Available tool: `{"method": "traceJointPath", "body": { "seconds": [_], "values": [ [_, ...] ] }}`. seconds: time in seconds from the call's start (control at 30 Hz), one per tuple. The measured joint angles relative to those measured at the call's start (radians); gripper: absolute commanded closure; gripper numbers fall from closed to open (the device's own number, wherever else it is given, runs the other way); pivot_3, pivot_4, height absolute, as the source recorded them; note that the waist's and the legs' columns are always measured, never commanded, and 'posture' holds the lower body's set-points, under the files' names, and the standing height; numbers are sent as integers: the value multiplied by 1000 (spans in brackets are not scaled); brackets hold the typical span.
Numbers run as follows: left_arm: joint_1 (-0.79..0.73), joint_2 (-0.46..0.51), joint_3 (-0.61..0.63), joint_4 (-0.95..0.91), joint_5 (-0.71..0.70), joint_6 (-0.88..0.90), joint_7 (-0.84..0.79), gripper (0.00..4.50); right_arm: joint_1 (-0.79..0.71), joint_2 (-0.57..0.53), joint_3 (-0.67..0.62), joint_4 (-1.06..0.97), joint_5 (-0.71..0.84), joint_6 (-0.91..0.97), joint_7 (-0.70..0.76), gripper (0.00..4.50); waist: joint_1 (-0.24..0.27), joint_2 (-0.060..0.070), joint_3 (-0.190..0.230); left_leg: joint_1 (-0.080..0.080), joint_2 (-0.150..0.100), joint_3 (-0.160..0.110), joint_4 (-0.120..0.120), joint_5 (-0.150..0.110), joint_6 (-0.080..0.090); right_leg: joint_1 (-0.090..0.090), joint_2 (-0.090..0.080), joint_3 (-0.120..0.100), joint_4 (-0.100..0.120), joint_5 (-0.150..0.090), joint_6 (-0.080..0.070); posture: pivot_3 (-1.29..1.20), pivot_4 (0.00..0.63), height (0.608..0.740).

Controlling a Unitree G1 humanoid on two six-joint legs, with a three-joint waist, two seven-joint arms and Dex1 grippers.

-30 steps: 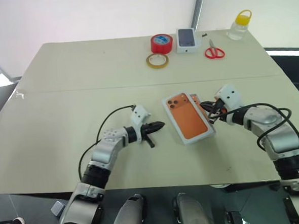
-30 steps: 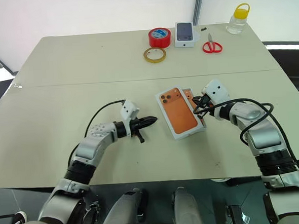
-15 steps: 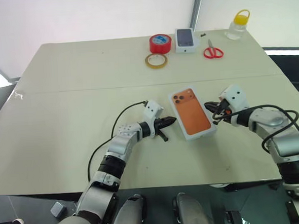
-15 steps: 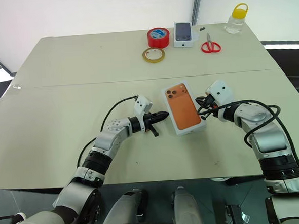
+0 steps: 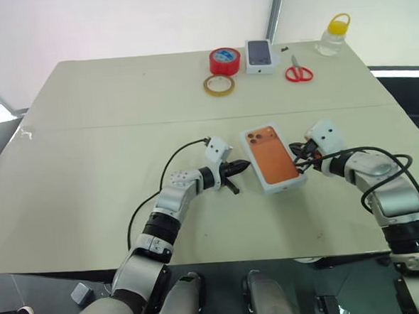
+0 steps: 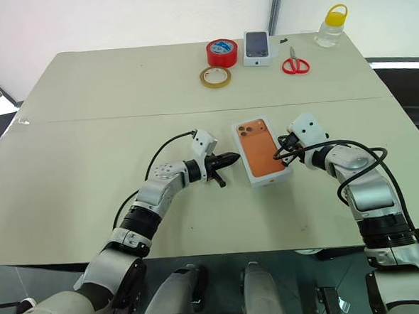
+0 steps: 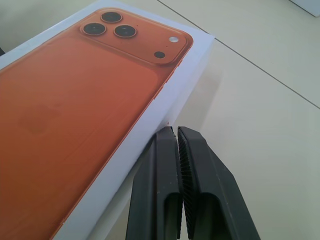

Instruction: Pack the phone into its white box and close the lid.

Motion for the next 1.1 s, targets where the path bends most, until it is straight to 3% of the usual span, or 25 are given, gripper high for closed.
{"method": "traceJointPath", "body": {
  "seconds": [0.53, 0.67, 0.9, 1.1],
  "values": [
    [9, 7, -16, 0, 47, -63, 6, 4500, 36, -11, 11, 0, -60, -31, 18, 4312, -2, 0, 0, 0, 0, 0, 0, 1, -1, 0, 0, 0, 0, 0, 0, 0, 150, 740],
    [6, 7, 45, -3, 0, -23, 21, 4500, 13, -10, -16, 19, -61, -35, -7, 4312, -2, 0, 0, 0, 0, 0, 0, 1, -1, 0, 0, 0, 1, 0, 0, 0, 150, 740],
    [-255, -58, 116, 164, 5, -139, 115, 4500, -136, 57, -76, 53, -12, -45, -40, 4312, 2, -2, 1, 0, 0, 1, 0, 3, -5, 1, 0, -1, -1, 0, 1, 0, 150, 740],
    [-281, -109, 8, 401, 142, -240, 158, 4500, -46, 38, 44, 15, -33, -29, 45, 4312, 1, -2, 1, 0, -1, 1, 0, 3, -5, 0, 0, -1, 1, -1, 1, 0, 150, 740]
  ]
}}
